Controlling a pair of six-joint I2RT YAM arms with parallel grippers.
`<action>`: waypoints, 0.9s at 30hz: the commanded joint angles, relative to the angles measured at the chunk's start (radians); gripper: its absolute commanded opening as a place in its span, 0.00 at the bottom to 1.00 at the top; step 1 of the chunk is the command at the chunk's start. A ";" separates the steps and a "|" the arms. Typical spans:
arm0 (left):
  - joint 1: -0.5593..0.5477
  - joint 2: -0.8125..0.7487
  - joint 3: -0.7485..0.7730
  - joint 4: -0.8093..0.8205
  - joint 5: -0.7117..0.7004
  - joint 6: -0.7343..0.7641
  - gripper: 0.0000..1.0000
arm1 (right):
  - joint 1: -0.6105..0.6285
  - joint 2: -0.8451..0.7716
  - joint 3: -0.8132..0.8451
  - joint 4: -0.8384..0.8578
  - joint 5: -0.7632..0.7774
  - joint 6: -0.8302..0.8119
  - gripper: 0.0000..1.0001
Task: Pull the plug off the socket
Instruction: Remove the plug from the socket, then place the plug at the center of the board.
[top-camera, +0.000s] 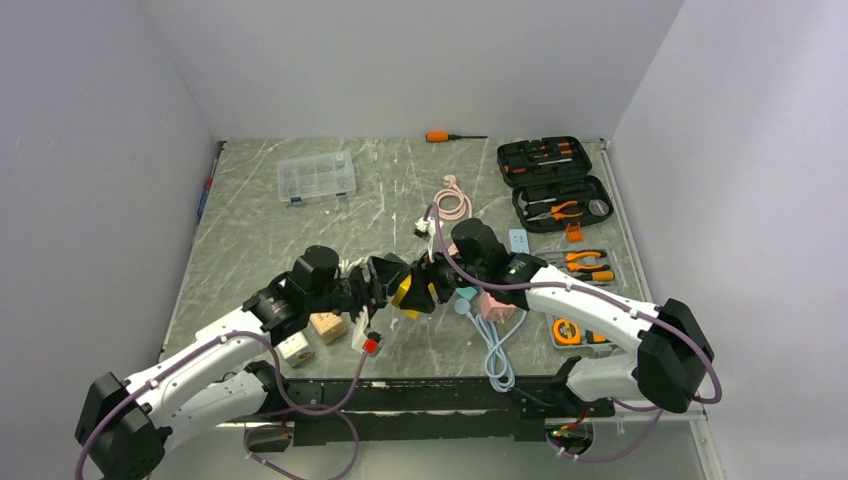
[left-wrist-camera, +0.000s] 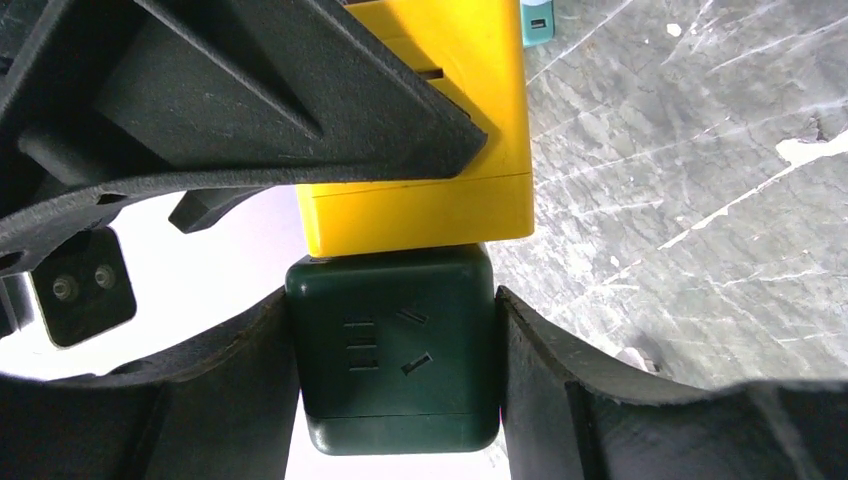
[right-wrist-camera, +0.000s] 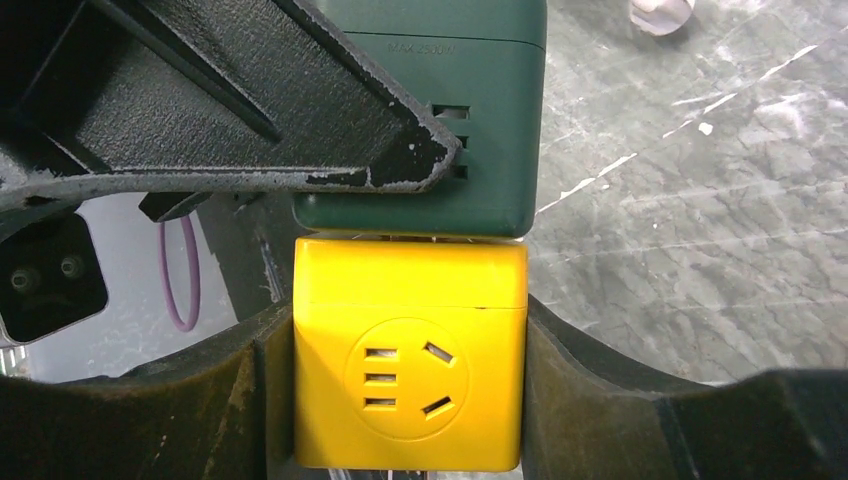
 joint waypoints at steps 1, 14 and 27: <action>0.146 0.028 -0.033 -0.114 -0.354 0.021 0.00 | 0.003 -0.112 -0.048 -0.222 -0.054 0.021 0.00; 0.234 0.056 -0.019 -0.082 -0.308 0.038 0.00 | -0.031 -0.123 -0.087 -0.234 0.224 0.083 0.00; 0.069 0.091 0.125 -0.178 -0.256 -0.201 0.00 | -0.076 0.231 -0.002 0.080 0.467 0.158 0.00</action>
